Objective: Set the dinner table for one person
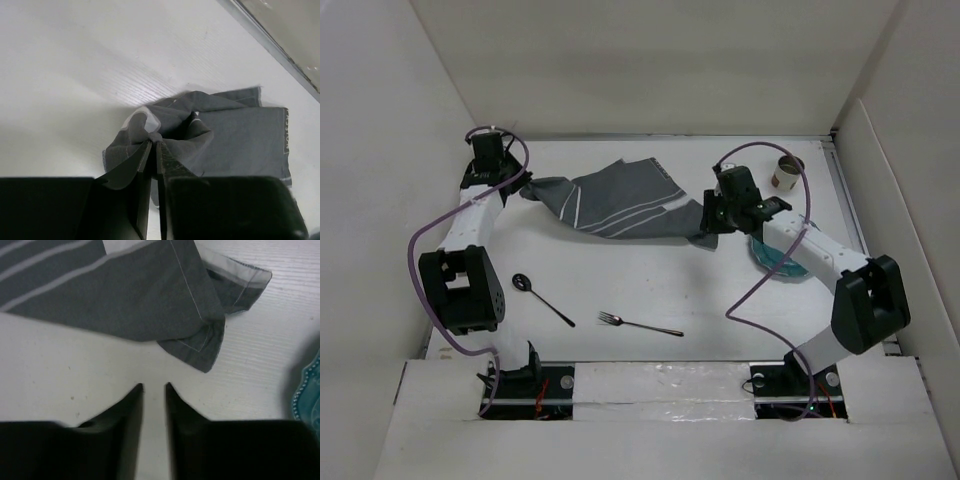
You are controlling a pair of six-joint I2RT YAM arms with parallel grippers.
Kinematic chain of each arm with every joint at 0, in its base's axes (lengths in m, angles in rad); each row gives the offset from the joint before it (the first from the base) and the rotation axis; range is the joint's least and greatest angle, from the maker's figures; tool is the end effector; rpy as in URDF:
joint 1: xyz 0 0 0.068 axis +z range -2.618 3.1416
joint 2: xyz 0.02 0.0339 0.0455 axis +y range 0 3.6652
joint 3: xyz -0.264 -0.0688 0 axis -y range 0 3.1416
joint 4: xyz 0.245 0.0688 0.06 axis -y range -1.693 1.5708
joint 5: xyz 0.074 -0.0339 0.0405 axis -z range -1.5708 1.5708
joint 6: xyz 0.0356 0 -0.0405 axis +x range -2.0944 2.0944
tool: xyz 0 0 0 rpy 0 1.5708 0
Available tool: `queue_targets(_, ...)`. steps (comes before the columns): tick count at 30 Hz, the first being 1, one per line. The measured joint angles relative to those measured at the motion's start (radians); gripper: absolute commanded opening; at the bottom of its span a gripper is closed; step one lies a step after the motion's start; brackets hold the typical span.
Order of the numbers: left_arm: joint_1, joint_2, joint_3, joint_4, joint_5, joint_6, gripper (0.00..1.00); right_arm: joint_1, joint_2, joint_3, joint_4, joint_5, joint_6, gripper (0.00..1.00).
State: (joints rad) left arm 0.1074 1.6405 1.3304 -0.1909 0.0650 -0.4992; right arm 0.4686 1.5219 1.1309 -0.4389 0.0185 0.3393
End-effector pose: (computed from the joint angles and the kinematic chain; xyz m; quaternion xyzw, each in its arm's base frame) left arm 0.3841 0.0391 0.3066 -0.2410 0.8256 -0.1266 0.4943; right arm 0.2951 0.1487 0.2584 -0.0569 0.9304 0.1344 0.3363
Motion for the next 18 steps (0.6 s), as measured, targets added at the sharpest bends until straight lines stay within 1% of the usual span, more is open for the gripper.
queue_targets(1,0.003,0.000,-0.002,-0.009,-0.006,-0.001,0.15,-0.006,0.012,0.015,0.005,0.000,0.000,0.46)
queue_targets(2,0.009,0.000,-0.006,-0.016,-0.013,-0.003,0.34,-0.013,0.026,0.032,0.008,0.000,0.001,0.51)
queue_targets(3,0.015,-0.002,-0.014,-0.021,-0.026,-0.004,0.44,-0.021,0.043,0.053,0.012,-0.001,-0.001,0.57)
queue_targets(5,0.022,-0.005,-0.030,-0.023,-0.045,-0.011,0.61,-0.035,0.091,0.106,0.023,-0.018,-0.002,0.60)
queue_targets(7,0.035,-0.022,-0.076,-0.041,-0.086,-0.023,0.68,-0.054,0.158,0.177,0.037,-0.035,-0.001,0.62)
queue_targets(8,0.039,-0.030,-0.090,-0.049,-0.098,-0.027,0.76,-0.063,0.193,0.212,0.045,-0.043,0.001,0.63)
queue_targets(9,0.039,-0.039,-0.102,-0.059,-0.109,-0.033,0.80,-0.070,0.234,0.253,0.054,-0.053,0.002,0.64)
queue_targets(11,0.039,-0.053,-0.113,-0.071,-0.127,-0.042,0.82,-0.085,0.318,0.336,0.068,-0.070,0.008,0.67)
queue_targets(18,0.042,-0.064,-0.124,-0.075,-0.143,-0.096,0.83,-0.127,0.670,0.686,0.084,-0.165,0.034,0.76)
